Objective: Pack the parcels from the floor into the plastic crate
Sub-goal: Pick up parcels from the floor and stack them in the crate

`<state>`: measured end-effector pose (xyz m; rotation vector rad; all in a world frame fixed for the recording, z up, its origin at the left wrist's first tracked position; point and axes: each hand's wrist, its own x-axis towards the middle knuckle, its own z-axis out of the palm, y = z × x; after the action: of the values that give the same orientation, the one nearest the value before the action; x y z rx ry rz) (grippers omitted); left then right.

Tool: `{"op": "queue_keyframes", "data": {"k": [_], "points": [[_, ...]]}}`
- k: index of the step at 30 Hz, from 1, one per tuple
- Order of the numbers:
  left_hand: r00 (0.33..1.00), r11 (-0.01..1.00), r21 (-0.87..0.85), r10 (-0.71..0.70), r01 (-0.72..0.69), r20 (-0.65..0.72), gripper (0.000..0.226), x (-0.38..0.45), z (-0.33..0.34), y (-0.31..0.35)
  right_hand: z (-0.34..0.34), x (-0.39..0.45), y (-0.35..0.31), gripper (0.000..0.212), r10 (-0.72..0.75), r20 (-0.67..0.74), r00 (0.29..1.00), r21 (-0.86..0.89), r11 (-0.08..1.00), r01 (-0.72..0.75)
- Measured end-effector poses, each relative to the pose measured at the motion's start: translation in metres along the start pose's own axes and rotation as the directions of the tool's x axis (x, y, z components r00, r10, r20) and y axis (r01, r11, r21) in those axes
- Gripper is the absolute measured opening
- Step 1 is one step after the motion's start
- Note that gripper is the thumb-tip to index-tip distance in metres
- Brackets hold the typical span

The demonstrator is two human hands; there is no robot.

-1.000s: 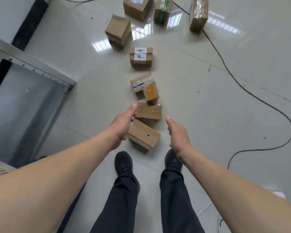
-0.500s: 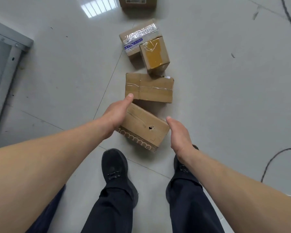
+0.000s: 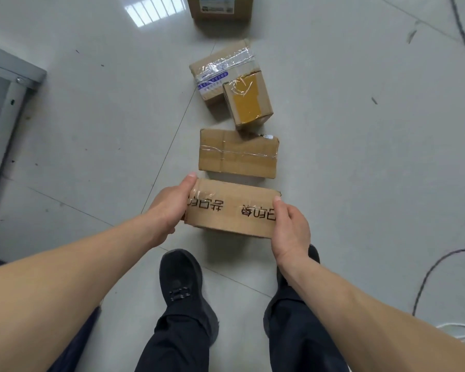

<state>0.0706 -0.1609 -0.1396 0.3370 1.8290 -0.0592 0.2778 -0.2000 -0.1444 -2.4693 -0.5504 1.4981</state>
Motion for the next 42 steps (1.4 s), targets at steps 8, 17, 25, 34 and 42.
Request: {"op": "queue_keyframes", "data": {"k": [8,17,25,34,42], "points": [[0.998,0.997,-0.043,-0.066,0.067,0.018,0.080,0.019,0.008,-0.012,0.008,0.014,0.002,0.055,0.034,0.045,0.998,-0.133,0.991,-0.028],[0.999,0.998,-0.042,-0.041,0.042,0.011,0.073,0.021,0.006,-0.010,-0.004,0.014,-0.002,0.036,0.055,-0.022,0.998,0.010,0.998,-0.055],[0.993,0.991,-0.129,-0.028,0.043,0.112,0.049,0.025,0.014,-0.028,0.004,0.012,0.028,0.041,0.089,0.193,0.977,-0.086,0.994,-0.073],[0.990,0.969,-0.245,0.047,-0.013,0.134,0.051,0.027,0.028,-0.030,0.020,0.014,0.023,0.035,0.036,0.240,0.970,0.085,0.995,-0.058],[0.984,0.951,-0.309,0.075,-0.022,0.161,0.048,-0.052,-0.008,-0.017,-0.012,-0.044,-0.022,0.033,-0.008,0.179,0.984,0.074,0.997,-0.005]]}}
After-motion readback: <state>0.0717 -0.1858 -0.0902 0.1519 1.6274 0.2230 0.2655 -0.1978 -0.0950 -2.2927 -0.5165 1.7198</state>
